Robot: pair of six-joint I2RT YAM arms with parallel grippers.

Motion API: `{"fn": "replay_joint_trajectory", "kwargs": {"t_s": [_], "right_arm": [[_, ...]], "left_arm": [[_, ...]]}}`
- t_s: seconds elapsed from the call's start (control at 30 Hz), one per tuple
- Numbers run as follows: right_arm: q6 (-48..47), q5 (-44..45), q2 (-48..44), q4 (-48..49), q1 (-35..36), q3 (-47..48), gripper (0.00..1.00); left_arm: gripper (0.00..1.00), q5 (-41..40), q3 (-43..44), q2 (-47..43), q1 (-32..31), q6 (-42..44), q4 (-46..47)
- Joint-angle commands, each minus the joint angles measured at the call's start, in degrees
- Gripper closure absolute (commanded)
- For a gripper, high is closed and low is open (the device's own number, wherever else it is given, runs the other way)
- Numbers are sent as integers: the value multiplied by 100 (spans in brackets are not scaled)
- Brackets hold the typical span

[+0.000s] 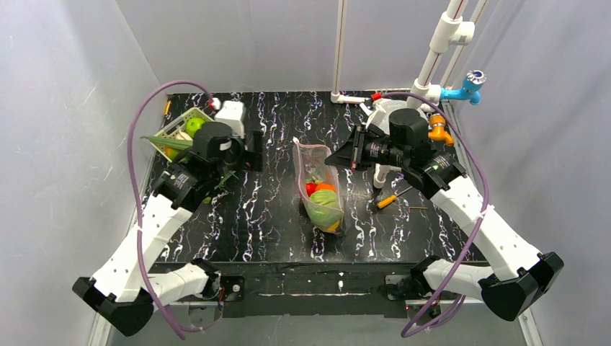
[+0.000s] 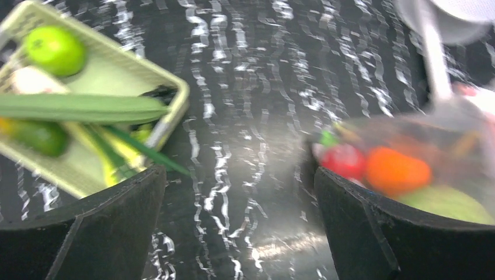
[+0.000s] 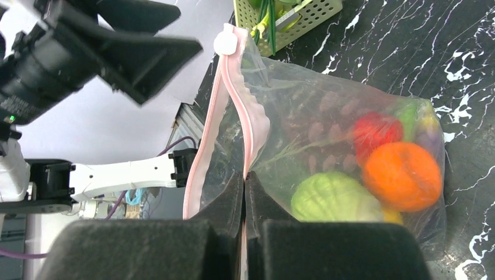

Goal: Place the food in the zip-top bag and seal the zipper
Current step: Pick up the fake fruit from the bin.

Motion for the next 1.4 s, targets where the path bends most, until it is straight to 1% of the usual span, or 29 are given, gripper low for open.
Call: {"fn": "replay_joint_trajectory", "kwargs": {"t_s": [0.0,0.07,0.2,0.37,0.5,0.57,0.63,0.67,0.7,0.73,0.8,0.93,1.07,1.2,1.37], "right_arm": [[-231,88,-106,75,9,63,99],[-230,25,-94,117,9,11,99],[-219,-158,-153,491,9,-275,99],[-211,-328,-22,571,9,-271,99],[-252,-477,99,536,9,-199,99],[-274,-523,169,507,-4,-181,99],[-284,-595,247,472,-25,-168,99],[-282,-628,287,470,-52,-160,99],[-281,-680,324,463,-73,-145,99],[-279,-716,366,450,-99,-121,99],[-316,-781,433,393,-147,-70,99],[-357,-839,520,329,-301,-34,99],[-349,-971,666,334,-462,-31,99],[-282,-1111,823,393,-546,3,99],[-228,-1190,1038,417,-570,120,99]], "left_arm": [[2,-324,-345,-385,1167,-159,503],[2,-213,-450,-351,1628,-270,766],[2,-118,-723,-8,2267,-670,1474],[2,228,-728,893,2994,-1257,2077],[2,306,-553,1678,3380,-1322,2490],[2,137,-423,2051,3472,-1151,2760],[4,-55,-426,2453,3485,-727,3374],[5,-153,-355,2688,3489,-629,3526],[7,-223,-229,2915,3489,-593,3536],[9,-253,-98,3128,3639,-540,3537],[11,-325,108,3547,3726,-275,3665],[12,-384,382,4072,3881,-10,3875],[13,-426,786,4642,4041,267,3880],[13,-218,1192,5115,4201,399,3768],[14,89,1465,5495,4258,540,3831]]}}
